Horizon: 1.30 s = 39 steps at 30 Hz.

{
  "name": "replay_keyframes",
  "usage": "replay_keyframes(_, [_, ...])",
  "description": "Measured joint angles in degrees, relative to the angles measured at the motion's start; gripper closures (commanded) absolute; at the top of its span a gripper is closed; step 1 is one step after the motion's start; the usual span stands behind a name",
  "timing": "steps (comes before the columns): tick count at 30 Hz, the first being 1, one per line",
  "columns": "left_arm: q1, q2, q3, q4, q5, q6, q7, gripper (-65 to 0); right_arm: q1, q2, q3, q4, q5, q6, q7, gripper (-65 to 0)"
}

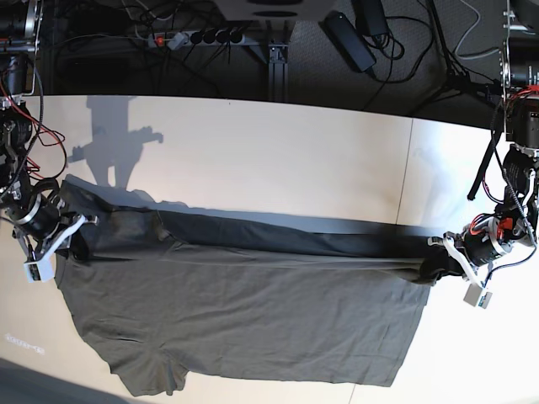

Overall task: Fold the T-shirt properly
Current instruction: 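Lift both shoulder corners and pull them across the shirt toward the hem, then lower both grippers and lay the folded shoulder edge onto the shirt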

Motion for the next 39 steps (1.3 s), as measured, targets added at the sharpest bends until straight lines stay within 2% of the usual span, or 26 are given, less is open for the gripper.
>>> replay_keyframes(10, [-4.70,2.12,0.00,-5.22,2.97,-0.04,-0.70,0.0,11.37,-0.98,-11.56,-8.74,-6.27,0.02,0.31,0.0])
replay_keyframes(14, [-5.11,2.62,0.00,-5.40,3.93,-0.04,-0.68,-10.2,11.69,-1.92,-11.87,-11.08,-6.54,0.02,2.38,-0.9])
replay_keyframes(16, [-5.09,2.64,0.00,-5.40,5.70,-0.04,-0.70,-16.8,11.67,-1.92,-11.87,-11.89,-6.69,0.02,2.67,-18.9])
replay_keyframes(18, [-5.09,2.69,0.00,-5.40,6.91,-0.04,-1.14,-27.8,11.69,-1.88,-11.85,-12.02,-6.91,0.02,3.26,-35.3])
replay_keyframes(19, [-5.09,2.73,0.00,-5.40,6.78,-0.04,-1.20,-32.5,11.69,-1.90,-11.85,-12.00,-6.86,0.02,3.28,-39.9])
replay_keyframes(20, [-5.25,2.75,0.00,-5.40,6.78,-0.04,-1.20,-35.4,11.72,-1.95,-11.87,-12.00,-6.82,0.00,3.39,-41.9])
replay_keyframes(29, [-10.32,2.71,-0.17,-5.42,7.28,-0.02,-1.36,-36.1,11.72,-1.95,-9.05,-11.17,-5.42,0.00,3.74,-41.7])
replay_keyframes(31, [-10.99,2.69,-0.17,-5.40,5.86,-0.02,-1.33,-32.7,11.72,-2.58,-7.50,-11.13,-4.59,-0.02,3.85,-41.5])
replay_keyframes(32, [-11.13,2.73,-0.17,-5.40,5.31,-0.02,-1.33,-26.6,11.72,-3.13,-6.51,-11.13,-4.57,0.00,3.89,-38.9])
replay_keyframes(33, [-11.17,2.78,-0.17,-5.40,5.25,-0.02,-1.33,-18.0,11.72,-3.74,-5.68,-11.13,-4.61,-0.02,3.93,-32.9])
replay_keyframes(35, [-11.28,3.23,-0.17,-5.40,5.35,-0.04,-1.22,-2.8,11.72,-5.16,-4.24,-11.13,-5.11,-0.04,3.82,-14.1])
replay_keyframes(36, [-11.28,3.65,-0.22,-5.40,5.44,-0.02,-1.14,0.0,11.72,-5.97,-3.45,-11.13,-6.19,-0.04,3.91,-3.7])
replay_keyframes(37, [-11.26,4.20,-0.26,-5.40,5.53,0.00,-0.68,0.0,11.72,-6.75,-2.89,-11.13,-7.37,-0.04,3.89,0.0])
replay_keyframes(39, [-11.21,5.55,-0.26,-5.42,8.48,-0.02,0.50,0.0,11.72,-8.15,-2.40,-11.13,-9.68,-0.04,3.91,0.0])
